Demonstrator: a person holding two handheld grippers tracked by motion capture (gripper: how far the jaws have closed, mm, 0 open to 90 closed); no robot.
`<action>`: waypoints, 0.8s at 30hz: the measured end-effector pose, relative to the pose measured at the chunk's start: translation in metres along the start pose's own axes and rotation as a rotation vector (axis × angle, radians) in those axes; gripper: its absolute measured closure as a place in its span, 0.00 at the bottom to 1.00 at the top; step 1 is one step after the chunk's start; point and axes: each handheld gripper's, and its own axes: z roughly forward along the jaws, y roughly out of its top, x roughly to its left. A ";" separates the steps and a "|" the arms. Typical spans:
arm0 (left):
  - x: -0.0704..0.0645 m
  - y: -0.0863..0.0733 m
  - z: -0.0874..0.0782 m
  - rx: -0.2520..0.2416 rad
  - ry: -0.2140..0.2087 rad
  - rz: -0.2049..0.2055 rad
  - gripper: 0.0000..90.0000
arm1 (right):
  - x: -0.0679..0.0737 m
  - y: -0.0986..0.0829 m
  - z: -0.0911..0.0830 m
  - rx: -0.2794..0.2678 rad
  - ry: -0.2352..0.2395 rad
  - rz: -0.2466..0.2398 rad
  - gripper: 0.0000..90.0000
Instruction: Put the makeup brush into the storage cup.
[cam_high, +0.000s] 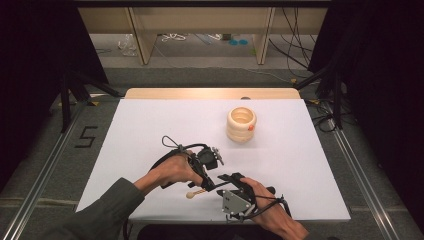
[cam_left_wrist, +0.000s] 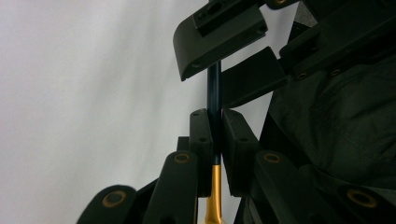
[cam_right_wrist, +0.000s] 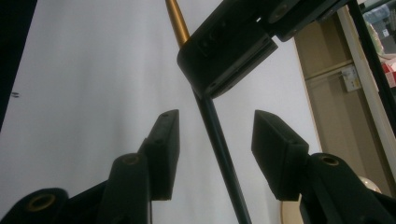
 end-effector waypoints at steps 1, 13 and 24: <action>0.000 0.000 0.000 -0.001 0.002 0.001 0.92 | 0.000 0.000 0.000 0.002 0.004 -0.008 0.61; -0.001 0.001 0.001 0.019 -0.007 0.009 0.92 | 0.001 0.001 0.002 0.023 0.011 -0.034 0.72; -0.001 0.002 0.002 0.023 -0.008 0.009 0.92 | 0.000 0.001 0.002 0.024 0.011 -0.063 0.79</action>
